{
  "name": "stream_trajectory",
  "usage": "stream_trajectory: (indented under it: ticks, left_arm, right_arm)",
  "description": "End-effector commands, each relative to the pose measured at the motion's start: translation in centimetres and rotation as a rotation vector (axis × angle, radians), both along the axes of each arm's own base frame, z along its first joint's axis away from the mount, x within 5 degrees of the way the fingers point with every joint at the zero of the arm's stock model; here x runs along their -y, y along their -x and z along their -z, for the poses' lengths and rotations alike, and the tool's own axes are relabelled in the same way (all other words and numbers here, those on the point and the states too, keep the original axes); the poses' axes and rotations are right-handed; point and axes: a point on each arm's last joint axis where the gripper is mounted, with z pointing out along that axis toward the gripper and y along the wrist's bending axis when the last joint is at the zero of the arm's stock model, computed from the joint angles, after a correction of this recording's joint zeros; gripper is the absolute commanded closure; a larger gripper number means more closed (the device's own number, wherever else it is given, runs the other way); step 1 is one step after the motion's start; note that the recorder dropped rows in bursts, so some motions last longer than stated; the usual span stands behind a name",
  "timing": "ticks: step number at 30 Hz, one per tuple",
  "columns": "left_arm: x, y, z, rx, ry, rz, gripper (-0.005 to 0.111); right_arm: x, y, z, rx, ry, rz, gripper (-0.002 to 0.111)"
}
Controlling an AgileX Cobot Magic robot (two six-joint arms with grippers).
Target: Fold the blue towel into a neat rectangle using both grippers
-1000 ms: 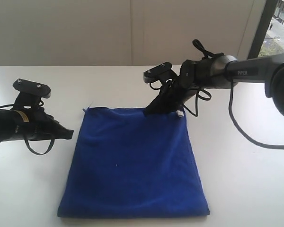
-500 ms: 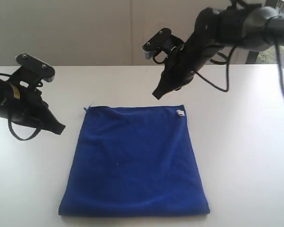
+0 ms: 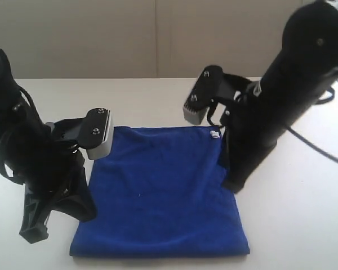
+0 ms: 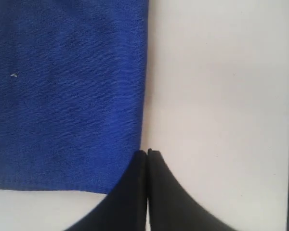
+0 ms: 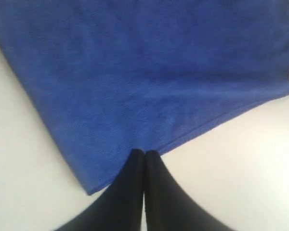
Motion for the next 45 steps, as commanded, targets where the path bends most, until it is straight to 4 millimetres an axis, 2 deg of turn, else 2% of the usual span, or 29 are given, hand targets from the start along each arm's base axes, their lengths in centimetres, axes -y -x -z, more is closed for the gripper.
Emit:
stream_trajectory:
  ticks: [1, 5, 8, 11, 13, 16, 18, 21, 28, 38, 45]
  left_arm:
    - [0.2, -0.1, -0.5, 0.039, 0.028, 0.002, 0.107]
    - [0.1, -0.4, 0.0, 0.088, 0.019, 0.04, 0.107]
    - [-0.2, -0.5, 1.6, 0.1, -0.022, 0.103, 0.097]
    - [-0.3, -0.6, 3.3, 0.079, -0.056, 0.131, 0.075]
    - [-0.2, -0.8, 4.4, 0.075, -0.066, 0.124, 0.059]
    - [-0.3, -0.8, 6.0, 0.057, -0.086, 0.139, 0.046]
    - [-0.5, -0.5, 6.8, 0.039, -0.098, 0.171, 0.045]
    - [-0.6, -0.2, 7.6, 0.028, -0.104, 0.204, 0.045]
    - [-0.7, -0.2, 8.3, 0.058, -0.102, 0.212, 0.045]
    - [-1.0, -0.1, 9.0, 0.096, -0.106, 0.195, 0.045]
    - [-1.0, -0.1, 9.0, 0.096, -0.106, 0.193, 0.045]
  right_arm:
    - [0.6, 2.6, 2.5, -0.044, 0.031, -0.018, 0.108]
    - [1.2, 3.3, 5.2, -0.036, 0.096, -0.096, 0.108]
    - [1.4, 3.7, 6.5, -0.013, 0.096, -0.116, 0.106]
    - [1.3, 3.7, 7.0, -0.033, 0.091, -0.113, 0.093]
    - [1.2, 3.7, 7.3, -0.042, 0.09, -0.147, 0.08]
    - [0.9, 4.2, 7.8, -0.051, 0.084, -0.291, 0.064]
    - [0.7, 4.5, 8.1, -0.047, 0.075, -0.38, 0.058]
    - [0.7, 4.9, 8.5, -0.042, 0.074, -0.444, 0.057]
    - [0.6, 4.3, 9.1, -0.014, 0.078, -0.43, 0.057]
    - [0.4, 3.8, 12.0, -0.123, 0.1, -0.433, 0.057]
    - [0.4, 3.7, 12.0, -0.108, 0.1, -0.429, 0.057]
